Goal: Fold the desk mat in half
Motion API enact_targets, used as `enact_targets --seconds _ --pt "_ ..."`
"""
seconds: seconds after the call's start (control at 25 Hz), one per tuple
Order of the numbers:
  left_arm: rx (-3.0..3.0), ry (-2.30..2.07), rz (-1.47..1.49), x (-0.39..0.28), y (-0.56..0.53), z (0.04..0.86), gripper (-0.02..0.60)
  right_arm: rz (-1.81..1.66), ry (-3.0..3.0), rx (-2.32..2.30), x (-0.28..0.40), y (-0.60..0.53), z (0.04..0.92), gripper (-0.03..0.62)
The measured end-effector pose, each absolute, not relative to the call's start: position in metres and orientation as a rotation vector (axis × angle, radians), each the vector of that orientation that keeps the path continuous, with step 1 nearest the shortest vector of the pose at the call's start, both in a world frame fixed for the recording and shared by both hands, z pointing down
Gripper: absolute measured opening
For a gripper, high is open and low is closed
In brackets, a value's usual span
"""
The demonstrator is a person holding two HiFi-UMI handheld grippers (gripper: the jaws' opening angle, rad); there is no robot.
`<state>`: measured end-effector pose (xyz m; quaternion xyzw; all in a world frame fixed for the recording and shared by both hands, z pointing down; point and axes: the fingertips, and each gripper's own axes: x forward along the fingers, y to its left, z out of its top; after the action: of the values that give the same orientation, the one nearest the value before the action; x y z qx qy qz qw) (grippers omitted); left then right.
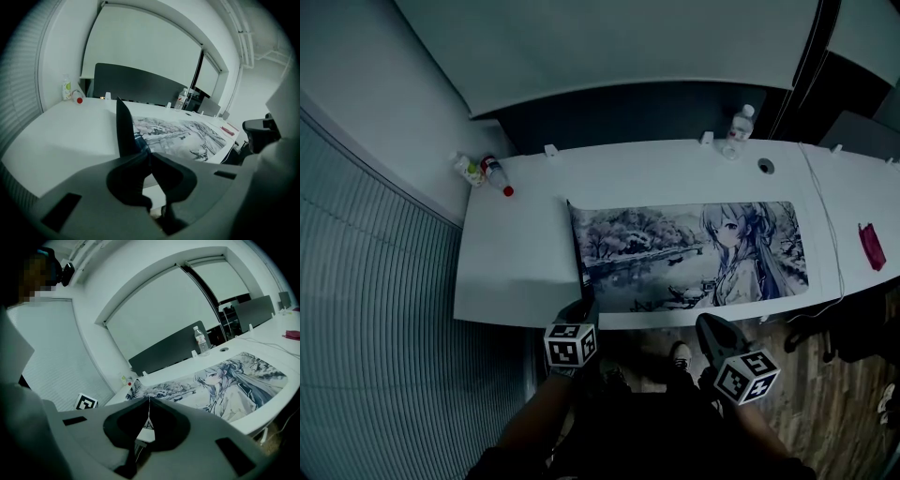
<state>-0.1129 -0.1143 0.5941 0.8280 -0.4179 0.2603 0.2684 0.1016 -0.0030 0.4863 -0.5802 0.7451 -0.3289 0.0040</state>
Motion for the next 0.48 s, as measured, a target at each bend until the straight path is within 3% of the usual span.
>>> enact_targets --seconds 0.48 --pt "2.269 -1.042 0.735 -0.064 -0.105 0.599 0.032 -1.013 2.292 -1.846 0.136 0.002 0.485 0.025"
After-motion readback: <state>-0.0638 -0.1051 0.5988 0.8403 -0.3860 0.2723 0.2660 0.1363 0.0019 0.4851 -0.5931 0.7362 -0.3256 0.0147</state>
